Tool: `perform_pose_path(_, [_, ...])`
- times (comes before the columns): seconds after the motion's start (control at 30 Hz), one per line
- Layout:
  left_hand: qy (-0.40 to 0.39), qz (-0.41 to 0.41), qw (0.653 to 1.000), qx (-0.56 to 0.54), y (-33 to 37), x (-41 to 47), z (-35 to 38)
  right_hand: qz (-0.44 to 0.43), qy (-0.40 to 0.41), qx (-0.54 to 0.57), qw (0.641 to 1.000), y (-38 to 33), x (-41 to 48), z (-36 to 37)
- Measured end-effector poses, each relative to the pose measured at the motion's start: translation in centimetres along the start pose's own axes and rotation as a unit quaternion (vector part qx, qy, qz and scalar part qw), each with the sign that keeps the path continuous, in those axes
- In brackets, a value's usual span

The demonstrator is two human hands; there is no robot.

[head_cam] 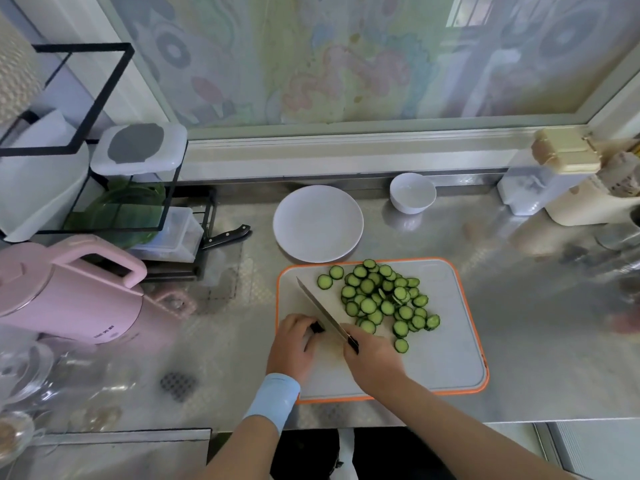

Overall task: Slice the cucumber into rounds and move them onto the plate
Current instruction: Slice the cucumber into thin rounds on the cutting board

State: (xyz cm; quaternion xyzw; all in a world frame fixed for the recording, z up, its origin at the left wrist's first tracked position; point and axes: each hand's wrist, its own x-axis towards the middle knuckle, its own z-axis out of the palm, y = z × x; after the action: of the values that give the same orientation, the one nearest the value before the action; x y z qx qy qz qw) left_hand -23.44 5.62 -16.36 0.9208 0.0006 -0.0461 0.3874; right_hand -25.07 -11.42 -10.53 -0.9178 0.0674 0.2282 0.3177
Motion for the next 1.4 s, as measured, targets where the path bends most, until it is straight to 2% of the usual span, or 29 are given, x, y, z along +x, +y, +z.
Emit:
perform_pose_path(0.27, [0.061,0.035,0.998,-0.001,-1.0,0.3,0.9,-0.033,-0.015,-0.030,0.999,-0.2,0.2,0.6])
perform_pose_path(0.6, [0.110,0.093,0.990,-0.002,-1.9,-0.2,1.6,-0.065,0.024,-0.111,0.991,-1.2,-2.1,0.8])
perform_pose_path(1.1, [0.104,0.092,0.990,0.031,-2.1,0.0,1.7,-0.035,0.002,-0.177,0.984,-1.7,-3.7,0.5])
perform_pose_path(1.4, [0.105,0.094,0.990,-0.005,-2.2,0.1,1.6,-0.032,-0.010,-0.174,0.984,-2.1,-2.6,0.4])
